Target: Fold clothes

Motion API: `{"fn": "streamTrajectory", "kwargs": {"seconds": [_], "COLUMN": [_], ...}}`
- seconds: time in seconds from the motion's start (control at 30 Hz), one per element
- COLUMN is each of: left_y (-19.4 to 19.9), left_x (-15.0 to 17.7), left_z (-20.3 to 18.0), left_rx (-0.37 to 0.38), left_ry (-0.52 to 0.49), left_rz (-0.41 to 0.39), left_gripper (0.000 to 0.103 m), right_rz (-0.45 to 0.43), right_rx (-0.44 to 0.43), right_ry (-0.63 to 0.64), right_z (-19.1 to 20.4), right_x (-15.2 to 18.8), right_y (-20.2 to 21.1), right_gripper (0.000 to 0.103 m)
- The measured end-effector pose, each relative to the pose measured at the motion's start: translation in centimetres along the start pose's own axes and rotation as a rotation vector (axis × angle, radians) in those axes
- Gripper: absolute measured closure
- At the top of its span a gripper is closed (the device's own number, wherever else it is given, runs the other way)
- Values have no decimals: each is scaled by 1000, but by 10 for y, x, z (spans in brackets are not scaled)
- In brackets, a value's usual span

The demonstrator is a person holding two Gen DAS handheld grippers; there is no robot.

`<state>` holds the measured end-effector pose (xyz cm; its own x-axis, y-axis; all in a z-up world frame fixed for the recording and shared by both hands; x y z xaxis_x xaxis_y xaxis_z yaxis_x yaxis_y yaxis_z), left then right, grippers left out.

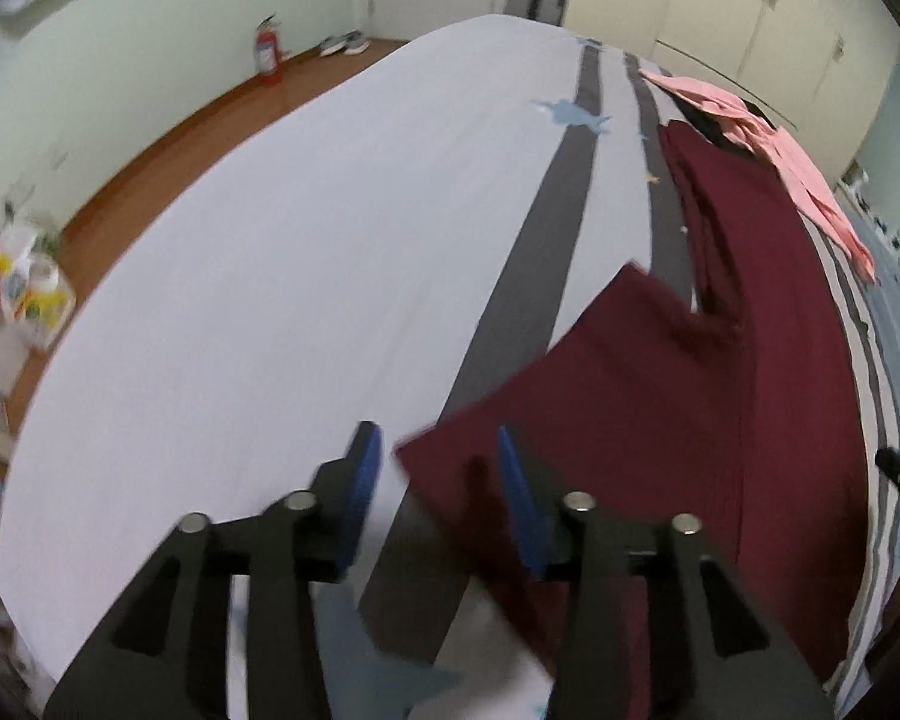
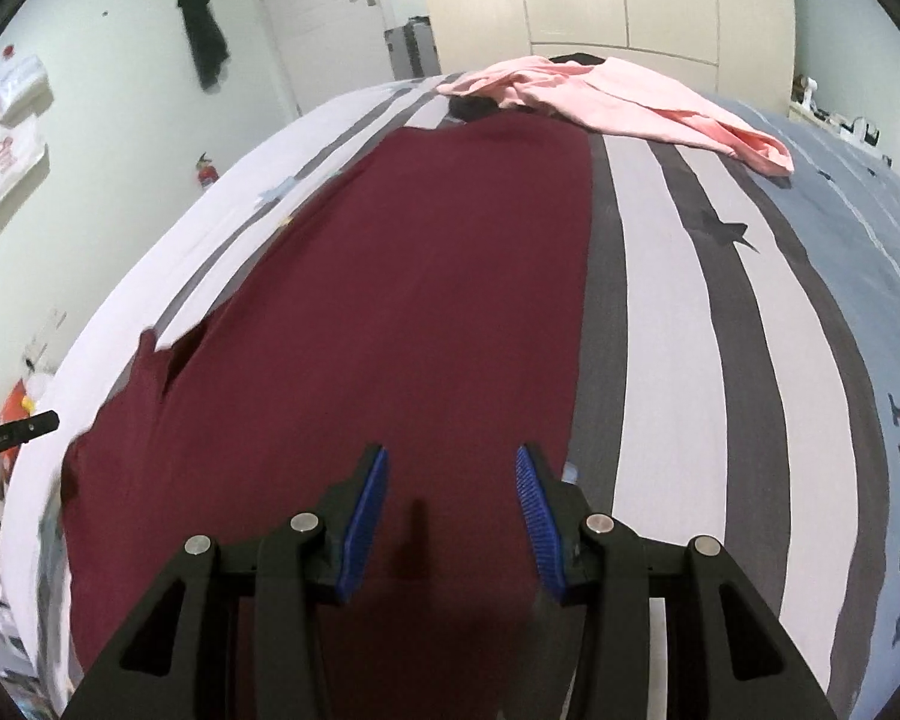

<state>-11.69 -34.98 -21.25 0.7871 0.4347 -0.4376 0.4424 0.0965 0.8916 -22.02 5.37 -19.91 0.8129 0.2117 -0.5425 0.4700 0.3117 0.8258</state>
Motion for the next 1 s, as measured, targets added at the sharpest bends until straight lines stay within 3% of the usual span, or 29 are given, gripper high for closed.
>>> {"fn": "streamTrajectory", "kwargs": {"seconds": [0.23,0.43,0.6,0.7,0.77,0.87,1.0], "left_y": [-9,-37,-42,-43,-44,-46,-33], "left_x": [10,16,17,14,10,5,1], "left_z": [6,8,15,16,15,13,17], "left_rx": [41,83,144,161,176,208,225], "left_ry": [26,17,20,17,11,15,46], "left_rz": [-1,54,30,22,20,23,-4], "left_gripper": [40,39,40,50,73,95,96], "right_rz": [-1,-21,-26,-22,-16,-9,4], "right_rx": [34,70,82,87,84,83,78], "right_ry": [-25,-63,-88,-97,-108,-104,-93], "right_z": [4,8,14,17,17,18,19], "right_x": [36,60,73,80,83,86,86], "right_y": [24,41,50,52,52,51,49], "right_gripper": [62,62,62,62,62,62,62]}}
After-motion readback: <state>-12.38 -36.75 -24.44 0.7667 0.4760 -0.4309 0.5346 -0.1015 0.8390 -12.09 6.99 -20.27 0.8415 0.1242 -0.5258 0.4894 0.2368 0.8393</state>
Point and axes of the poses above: each gripper's, at about its wrist camera, not at the fingertips, and y roughly against the way its jaws point, z to its left, x to its underside, the point moved 2 cm from there along -y, roughly the way its jaws point, and after that the axes turned 4 degrees about z, right-handed, at the moved point
